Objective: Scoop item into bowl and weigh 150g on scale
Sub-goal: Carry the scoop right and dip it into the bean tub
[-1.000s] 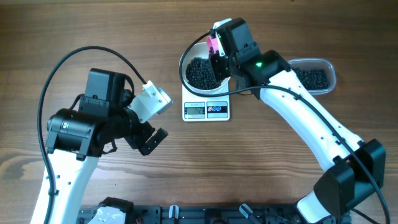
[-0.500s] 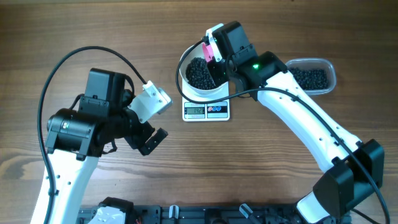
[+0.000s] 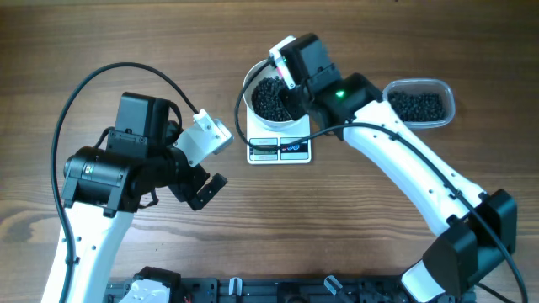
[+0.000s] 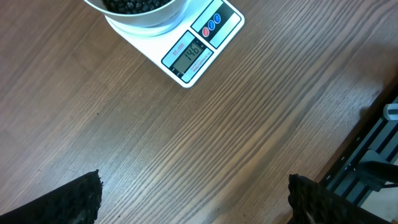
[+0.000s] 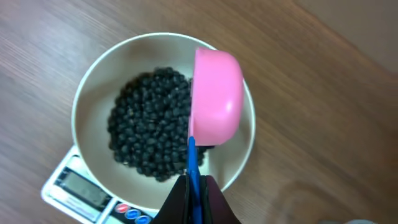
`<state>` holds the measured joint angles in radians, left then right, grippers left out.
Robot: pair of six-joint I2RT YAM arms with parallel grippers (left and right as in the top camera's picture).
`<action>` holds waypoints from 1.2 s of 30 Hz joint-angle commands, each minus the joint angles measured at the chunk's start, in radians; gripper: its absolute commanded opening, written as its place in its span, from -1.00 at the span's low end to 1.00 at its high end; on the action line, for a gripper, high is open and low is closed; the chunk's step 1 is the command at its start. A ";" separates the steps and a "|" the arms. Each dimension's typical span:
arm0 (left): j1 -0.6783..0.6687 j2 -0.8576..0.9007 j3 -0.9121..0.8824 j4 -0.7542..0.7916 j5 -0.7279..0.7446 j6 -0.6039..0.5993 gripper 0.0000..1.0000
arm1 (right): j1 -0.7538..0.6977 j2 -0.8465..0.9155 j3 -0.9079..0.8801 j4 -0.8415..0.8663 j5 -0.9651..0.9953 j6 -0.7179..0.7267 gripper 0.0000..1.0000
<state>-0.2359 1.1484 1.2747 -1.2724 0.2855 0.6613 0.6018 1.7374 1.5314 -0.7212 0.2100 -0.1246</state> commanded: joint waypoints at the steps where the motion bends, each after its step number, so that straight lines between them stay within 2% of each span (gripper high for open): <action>1: 0.005 0.003 0.006 0.003 0.002 0.016 1.00 | 0.019 0.006 0.022 0.000 0.009 -0.060 -0.91; 3: 0.005 0.003 0.006 0.003 0.002 0.015 1.00 | 0.018 0.006 0.022 0.004 0.082 0.001 -0.91; 4: 0.005 0.003 0.006 0.003 0.002 0.015 1.00 | 0.018 0.006 0.022 0.021 0.043 0.057 -0.91; 6: 0.005 0.003 0.006 0.003 0.002 0.015 1.00 | 0.018 0.006 0.022 0.033 -0.076 0.081 -0.91; 10: 0.005 0.003 0.006 0.004 0.002 0.015 1.00 | -0.002 0.003 0.022 0.037 -0.103 0.295 -0.91; 14: 0.005 0.003 0.006 0.003 0.002 0.015 1.00 | -0.041 -0.030 0.023 0.054 -0.167 0.410 -0.91; 20: 0.005 0.003 0.006 0.003 0.002 0.015 1.00 | -0.187 -0.206 0.023 0.028 -0.156 0.412 -0.91; 24: 0.005 0.003 0.006 0.003 0.002 0.015 1.00 | -0.336 -0.352 0.023 -0.116 -0.143 0.352 -0.91; 27: 0.005 0.003 0.006 0.003 0.002 0.015 1.00 | -0.437 -0.406 0.023 -0.311 -0.087 0.334 -0.91; 31: 0.005 0.003 0.006 0.003 0.002 0.015 1.00 | -0.477 -0.381 0.021 -0.470 0.068 0.333 -0.91; 36: 0.005 0.003 0.006 0.003 0.002 0.015 1.00 | -0.477 -0.260 0.018 -0.497 0.142 0.334 -0.91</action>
<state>-0.2359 1.1484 1.2747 -1.2724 0.2855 0.6613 0.1272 1.3956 1.5490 -1.2140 0.2672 0.2218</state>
